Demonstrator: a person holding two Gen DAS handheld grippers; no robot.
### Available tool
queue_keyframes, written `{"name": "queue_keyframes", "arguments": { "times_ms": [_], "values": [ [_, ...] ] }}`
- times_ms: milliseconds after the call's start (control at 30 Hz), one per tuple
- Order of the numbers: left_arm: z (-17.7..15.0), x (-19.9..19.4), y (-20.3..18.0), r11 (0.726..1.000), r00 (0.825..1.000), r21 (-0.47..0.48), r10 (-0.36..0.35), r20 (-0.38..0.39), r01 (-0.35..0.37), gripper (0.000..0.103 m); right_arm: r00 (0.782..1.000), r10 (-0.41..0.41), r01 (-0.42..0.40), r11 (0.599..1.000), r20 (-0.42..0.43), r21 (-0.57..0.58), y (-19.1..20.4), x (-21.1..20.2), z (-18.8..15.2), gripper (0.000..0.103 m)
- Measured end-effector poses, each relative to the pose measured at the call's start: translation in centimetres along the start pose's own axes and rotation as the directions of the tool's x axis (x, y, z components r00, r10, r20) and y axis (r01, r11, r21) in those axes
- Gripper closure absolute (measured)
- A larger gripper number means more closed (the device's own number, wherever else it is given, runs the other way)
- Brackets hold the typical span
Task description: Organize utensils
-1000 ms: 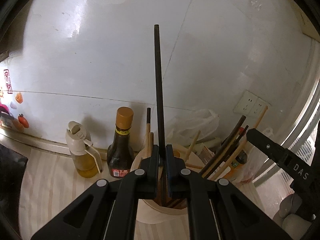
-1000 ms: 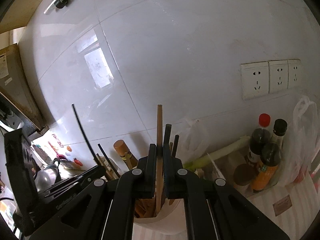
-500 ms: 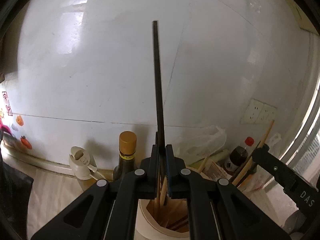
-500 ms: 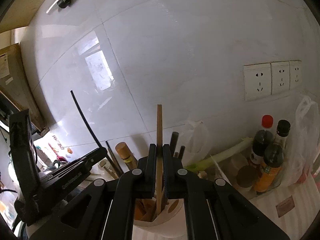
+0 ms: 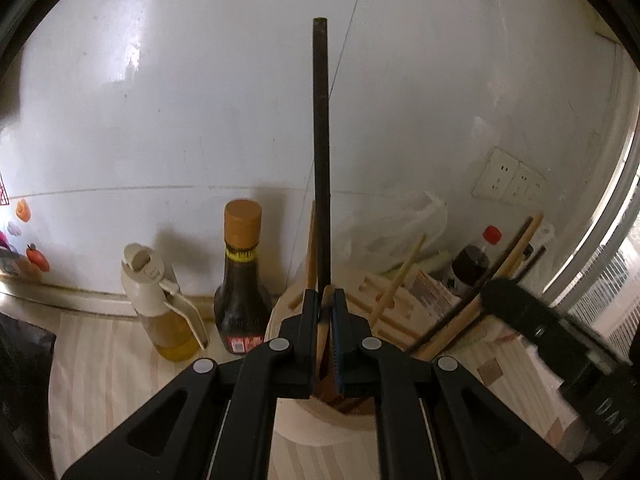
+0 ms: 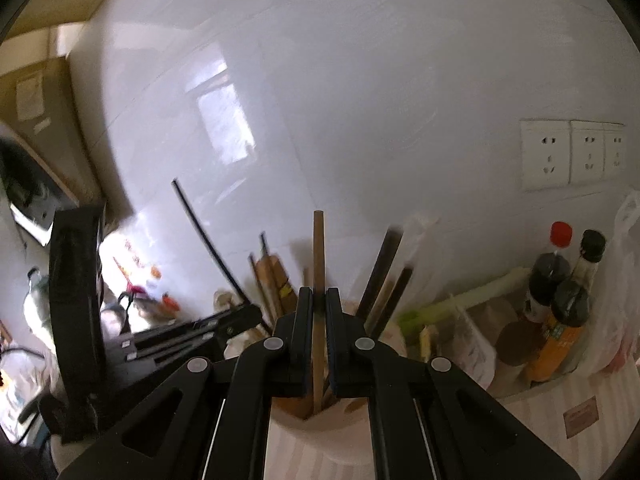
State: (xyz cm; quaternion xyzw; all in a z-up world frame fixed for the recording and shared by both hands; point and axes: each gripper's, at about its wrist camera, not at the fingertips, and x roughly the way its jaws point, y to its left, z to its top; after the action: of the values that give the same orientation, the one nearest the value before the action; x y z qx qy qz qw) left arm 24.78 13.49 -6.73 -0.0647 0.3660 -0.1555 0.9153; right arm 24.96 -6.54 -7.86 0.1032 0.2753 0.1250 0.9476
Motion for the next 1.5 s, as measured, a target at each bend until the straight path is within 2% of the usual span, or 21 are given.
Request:
{"name": "queue_keyframes", "arguments": {
  "times_ms": [133,200,233,267,300,400,433,500,567,633,833,1033,1200,1333,1500],
  "values": [
    [0.2,-1.8,0.4,1.000,1.000,-0.026,0.011,-0.030,-0.012,0.095,0.998,0.016,-0.015,1.000,-0.057,0.006,-0.2,-0.1,-0.9,0.093],
    [0.2,-3.2,0.5,0.998,0.998,-0.028,0.047,-0.030,-0.048,0.077,0.998,0.011,-0.011,1.000,-0.064,-0.002,-0.1,-0.8,-1.0,0.068],
    [0.2,-3.8,0.6,0.998,0.998,-0.034,0.060,-0.027,-0.060,0.048,0.998,0.011,-0.011,1.000,-0.060,-0.005,0.1,-1.3,-1.1,0.043],
    [0.1,-4.8,0.8,0.996,0.997,-0.046,0.082,-0.014,-0.082,0.022,0.998,0.016,-0.016,1.000,-0.054,-0.005,0.2,-1.9,-1.1,0.027],
    [0.1,-5.5,0.9,0.994,0.995,-0.054,0.099,0.000,-0.099,0.015,0.999,0.006,-0.006,1.000,-0.047,-0.006,0.3,-2.6,-1.2,0.023],
    [-0.5,-7.8,1.3,0.982,0.984,-0.060,0.178,0.013,-0.177,0.010,0.996,-0.075,0.073,0.997,-0.040,-0.030,1.1,-4.2,-1.3,0.013],
    [-0.6,-8.1,1.3,0.978,0.980,-0.059,0.199,0.004,-0.199,0.000,0.994,-0.103,0.101,0.994,-0.044,-0.034,1.3,-4.4,-1.4,0.008],
    [-1.2,-9.0,1.3,0.967,0.968,-0.046,0.252,-0.007,-0.252,0.000,0.981,-0.184,0.182,0.983,-0.064,-0.037,1.7,-5.1,-1.5,0.001],
    [-1.9,-9.9,0.9,0.952,0.952,-0.017,0.305,-0.015,-0.305,0.000,0.960,-0.263,0.260,0.965,-0.097,-0.040,2.1,-5.7,-1.7,0.000],
    [-2.5,-10.9,0.5,0.951,0.951,-0.003,0.309,-0.008,-0.309,0.000,0.942,-0.320,0.316,0.947,-0.100,-0.056,2.6,-6.3,-1.9,0.000],
    [-3.4,-13.3,-1.0,0.938,0.938,-0.007,0.347,0.003,-0.347,0.000,0.919,-0.387,0.380,0.920,-0.076,-0.099,3.4,-8.9,-2.0,0.000],
    [-4.6,-16.7,-3.9,0.924,0.923,-0.009,0.384,0.029,-0.383,0.000,0.923,-0.379,0.373,0.923,-0.058,-0.100,3.4,-13.2,-2.2,0.000],
    [-5.9,-20.7,-7.3,0.909,0.907,-0.015,0.417,0.057,-0.417,0.000,0.930,-0.364,0.357,0.926,-0.041,-0.119,3.5,-18.4,-2.6,0.000],
    [-7.1,-24.4,-9.7,0.907,0.904,-0.036,0.421,0.071,-0.420,0.000,0.932,-0.360,0.353,0.927,-0.040,-0.129,3.9,-22.8,-2.9,0.000],
    [-8.6,-28.0,-11.8,0.915,0.912,-0.046,0.403,0.068,-0.401,0.000,0.932,-0.362,0.357,0.925,-0.014,-0.129,5.1,-28.5,-2.9,0.000]
  ]
}}
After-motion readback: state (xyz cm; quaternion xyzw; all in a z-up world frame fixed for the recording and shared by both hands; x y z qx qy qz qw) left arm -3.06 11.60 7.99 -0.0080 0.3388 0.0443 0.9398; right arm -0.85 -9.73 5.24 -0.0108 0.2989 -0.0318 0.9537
